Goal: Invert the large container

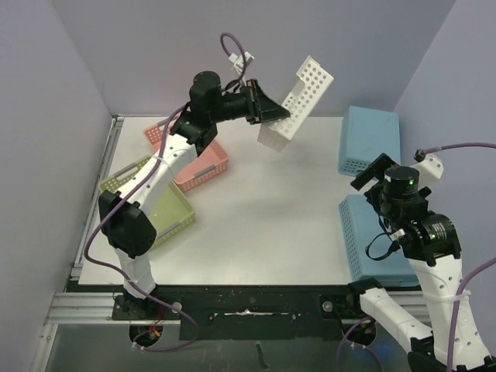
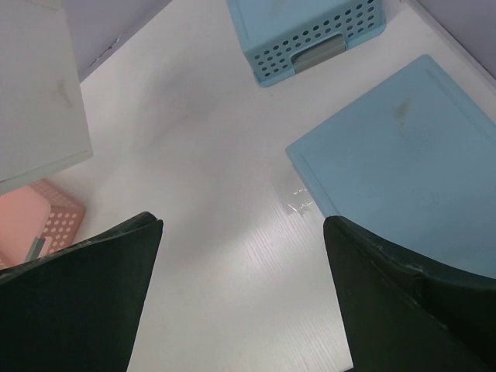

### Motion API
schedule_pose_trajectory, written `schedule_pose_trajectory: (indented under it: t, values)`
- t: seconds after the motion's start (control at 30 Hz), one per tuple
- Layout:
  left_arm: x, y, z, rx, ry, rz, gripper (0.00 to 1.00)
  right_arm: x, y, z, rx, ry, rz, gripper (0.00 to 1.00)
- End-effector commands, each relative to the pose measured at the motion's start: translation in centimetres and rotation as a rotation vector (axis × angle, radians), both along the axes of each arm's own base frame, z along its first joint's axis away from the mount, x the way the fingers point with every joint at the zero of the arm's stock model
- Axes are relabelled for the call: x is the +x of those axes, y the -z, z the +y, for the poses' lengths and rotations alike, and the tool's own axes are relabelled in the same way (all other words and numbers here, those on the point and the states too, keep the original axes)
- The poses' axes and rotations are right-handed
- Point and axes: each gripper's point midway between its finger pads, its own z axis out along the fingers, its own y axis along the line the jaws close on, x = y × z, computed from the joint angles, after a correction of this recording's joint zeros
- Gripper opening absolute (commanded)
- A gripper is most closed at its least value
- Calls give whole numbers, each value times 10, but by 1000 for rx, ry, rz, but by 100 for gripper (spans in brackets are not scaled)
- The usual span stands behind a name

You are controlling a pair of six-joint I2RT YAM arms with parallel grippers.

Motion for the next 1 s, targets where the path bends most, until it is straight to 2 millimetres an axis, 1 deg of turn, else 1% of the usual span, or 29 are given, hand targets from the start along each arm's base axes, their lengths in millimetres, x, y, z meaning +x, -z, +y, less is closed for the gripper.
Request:
schedule_pose_trajectory:
  t: [0.0,0.03,0.13,0.27,0.33,0.43,0.53,0.73,0.87,0.97]
  values:
    - [-33,-54,11,-348,206,124,0,-2,-20,-16,-25,75,-68,89]
    - [-35,-55,14,-387,232,158,0,-2,-20,-16,-24,76,-70,89]
    - [-38,-48,16,-465,301,249,0,-5,-20,-17,-23,79,-70,89]
    - [-35,-28,14,-488,314,313,0,-8,-21,-18,-22,85,-77,89]
    - [-32,-14,12,-479,302,336,0,-10,-19,-19,-23,88,-74,89]
    - [-24,14,9,-464,273,390,0,-10,-15,-18,-22,86,-67,89]
    - [-20,39,9,-476,269,461,0,-9,-12,-17,-20,81,-57,89]
    - [-11,67,7,-480,268,534,0,-10,-12,-18,-30,81,-51,89]
    - [-2,92,7,-458,238,587,0,-9,-9,-18,-31,79,-44,89]
    - [3,113,8,-410,187,600,0,-10,-7,-18,-30,80,-39,89]
